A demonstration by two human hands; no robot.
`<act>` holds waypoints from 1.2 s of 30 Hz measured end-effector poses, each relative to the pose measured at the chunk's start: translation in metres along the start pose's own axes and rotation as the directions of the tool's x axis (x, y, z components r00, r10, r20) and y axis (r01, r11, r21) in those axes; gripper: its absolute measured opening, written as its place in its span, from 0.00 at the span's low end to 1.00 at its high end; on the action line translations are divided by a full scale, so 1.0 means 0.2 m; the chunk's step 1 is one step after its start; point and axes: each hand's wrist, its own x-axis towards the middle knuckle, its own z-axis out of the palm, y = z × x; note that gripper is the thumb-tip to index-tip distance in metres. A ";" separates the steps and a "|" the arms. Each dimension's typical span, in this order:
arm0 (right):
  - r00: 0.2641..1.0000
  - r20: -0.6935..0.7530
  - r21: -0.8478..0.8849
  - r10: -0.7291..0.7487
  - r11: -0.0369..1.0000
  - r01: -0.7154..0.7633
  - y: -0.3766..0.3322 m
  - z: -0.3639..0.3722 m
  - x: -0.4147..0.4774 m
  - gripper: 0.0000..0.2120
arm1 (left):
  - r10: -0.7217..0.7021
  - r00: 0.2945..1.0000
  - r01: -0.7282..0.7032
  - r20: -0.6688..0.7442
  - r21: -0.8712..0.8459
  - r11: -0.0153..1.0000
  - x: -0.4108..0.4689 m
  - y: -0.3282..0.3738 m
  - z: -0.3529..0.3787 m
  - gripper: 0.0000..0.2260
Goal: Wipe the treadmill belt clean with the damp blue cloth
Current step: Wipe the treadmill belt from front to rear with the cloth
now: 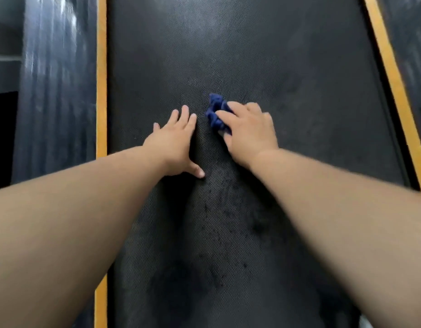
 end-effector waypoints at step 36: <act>0.999 -0.007 0.243 0.034 0.970 -0.031 0.33 -0.01 -0.38 0.22 | -0.103 0.993 0.103 0.054 -0.007 0.995 0.14 0.28 -0.11 0.63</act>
